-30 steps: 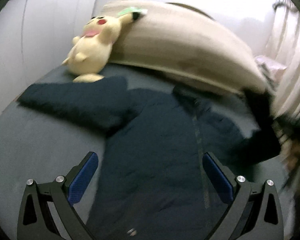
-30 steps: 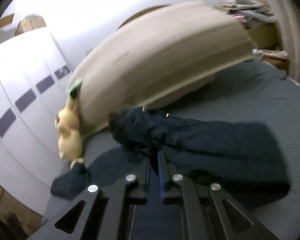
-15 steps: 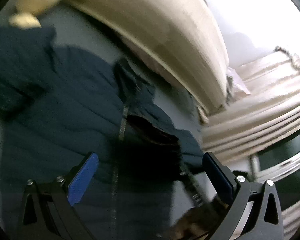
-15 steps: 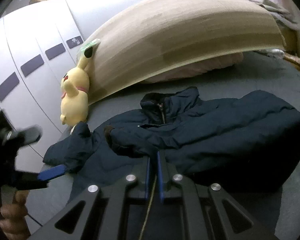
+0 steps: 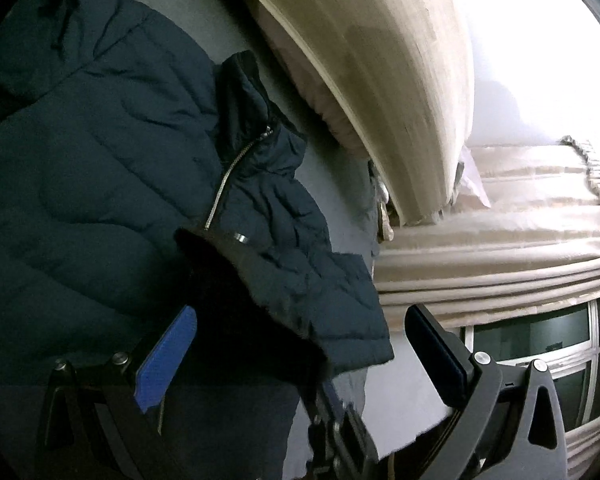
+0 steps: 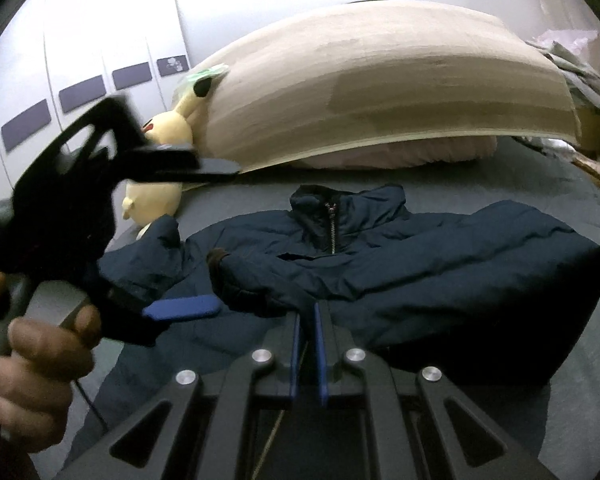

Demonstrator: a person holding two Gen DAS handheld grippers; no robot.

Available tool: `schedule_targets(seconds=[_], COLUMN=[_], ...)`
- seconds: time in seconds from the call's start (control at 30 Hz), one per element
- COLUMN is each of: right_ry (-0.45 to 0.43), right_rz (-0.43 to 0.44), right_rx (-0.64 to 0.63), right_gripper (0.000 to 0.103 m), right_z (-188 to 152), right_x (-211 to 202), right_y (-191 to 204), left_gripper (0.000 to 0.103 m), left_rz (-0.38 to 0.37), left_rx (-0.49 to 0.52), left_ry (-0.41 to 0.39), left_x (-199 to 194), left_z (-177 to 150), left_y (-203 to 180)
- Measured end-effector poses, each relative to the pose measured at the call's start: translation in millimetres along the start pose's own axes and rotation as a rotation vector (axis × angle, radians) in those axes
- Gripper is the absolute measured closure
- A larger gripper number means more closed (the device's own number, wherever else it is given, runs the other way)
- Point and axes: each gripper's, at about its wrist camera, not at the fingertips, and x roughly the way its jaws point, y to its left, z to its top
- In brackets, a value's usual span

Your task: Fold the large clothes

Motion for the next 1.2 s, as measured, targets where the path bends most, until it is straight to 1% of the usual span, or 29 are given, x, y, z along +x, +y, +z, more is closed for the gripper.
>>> schedule_targets(seconds=[0.03,0.07,0.1,0.13,0.17,0.2,0.3,0.33,0.37,0.4,0.43,0.47,0.5,0.57,0.63,0.67,0.77,0.8,0.83,0.87,0.93,1.0,1.07,1.13,1.2], right_ry=[-0.002,-0.003,-0.007,-0.013,-0.016,-0.016,-0.017,-0.014,-0.012,-0.015,-0.023,-0.044,-0.054,-0.044,-0.034,-0.032,-0.036,-0.044,-0.049,-0.054,-0.059,-0.035,-0.035,-0.033,-0.033], right_rz=[0.002,0.000,-0.005,-0.009,-0.004,0.005,0.006,0.003,0.004,0.005,0.006,0.005,0.037,0.079,0.125,0.161,0.276,0.354,0.396,0.421,0.482,0.545,0.571,0.552,0.517], right_rx=[-0.006,-0.009,-0.014,-0.014,-0.007,-0.002,-0.013,-0.018,-0.017,-0.009,0.012,0.031,0.070,0.142,0.256,0.326,0.603,0.740,0.837,0.921,1.045,1.203,1.265,1.264,1.293], right_gripper=[0.095,0.095,0.095,0.095,0.092,0.092,0.091,0.085,0.067,0.047,0.000,0.000,0.000,0.000,0.000,0.000,0.000,0.000,0.000,0.000,0.000,0.000,0.000,0.000,0.000], right_z=[-1.1,-2.0,-3.2,-4.1,-4.8,-5.9,-9.2,-10.7,-12.6,-14.4,-17.0,-19.1,-22.2,-26.6,-32.3,-35.3,-47.8,-55.1,-60.6,-65.8,-72.7,-85.6,-93.3,-97.2,-101.0], right_x=[-0.7,-1.1,-1.5,-2.5,-3.2,-3.1,-4.2,-5.5,-7.5,-10.6,-15.7,-19.7,-23.5,-23.6,-22.9,-22.1,-14.8,-7.1,-0.4,6.3,22.4,41.7,49.6,52.2,59.9], right_y=[1.3,2.2,3.2,3.2,2.1,1.9,4.2,5.3,5.7,5.1,2.9,0.2,-6.7,-19.5,-40.7,-53.9,-101.9,-122.9,-137.0,-148.4,-164.7,-174.3,-175.6,-170.7,-172.5], left_gripper=[0.021,0.059,0.089,0.090,0.093,0.094,0.096,0.097,0.097,0.098,0.098,0.098,0.098,0.098,0.098,0.098,0.098,0.098,0.098,0.098,0.099,0.099,0.099,0.099,0.099], left_rz=[0.014,0.037,0.072,0.090,0.093,0.096,0.100,0.112,0.122,0.131,0.144,0.155,0.166,0.192,0.216,0.230,0.257,0.268,0.272,0.273,0.279,0.282,0.288,0.287,0.285], left_rx=[0.006,0.013,0.018,0.019,0.028,0.046,0.101,0.134,0.157,0.178,0.206,0.228,0.261,0.320,0.371,0.396,0.447,0.464,0.474,0.480,0.497,0.512,0.537,0.563,0.584], left_ry=[-0.008,0.000,0.021,0.025,0.021,0.014,-0.007,-0.020,-0.032,-0.049,-0.075,-0.091,-0.110,-0.142,-0.179,-0.203,-0.242,-0.255,-0.260,-0.262,-0.269,-0.276,-0.283,-0.291,-0.301], left_x=[1.0,4.0,8.4,11.0,10.8,9.9,4.8,0.8,-2.5,-7.5,-15.7,-19.4,-26.9,-38.6,-52.0,-59.6,-72.3,-76.3,-78.3,-80.6,-84.1,-85.7,-87.2,-90.8,-91.7], left_z=[0.4,1.4,2.4,3.5,3.6,3.1,0.9,0.5,0.6,1.5,3.5,5.6,7.3,11.1,13.8,15.6,19.6,20.5,21.1,21.3,20.4,18.8,16.3,15.1,12.3], left_y=[0.7,1.6,3.2,5.5,6.0,4.9,-2.9,-9.1,-13.0,-15.6,-21.0,-23.8,-29.3,-39.3,-47.8,-52.5,-63.1,-66.3,-67.8,-70.2,-74.1,-78.4,-83.8,-92.8,-99.8])
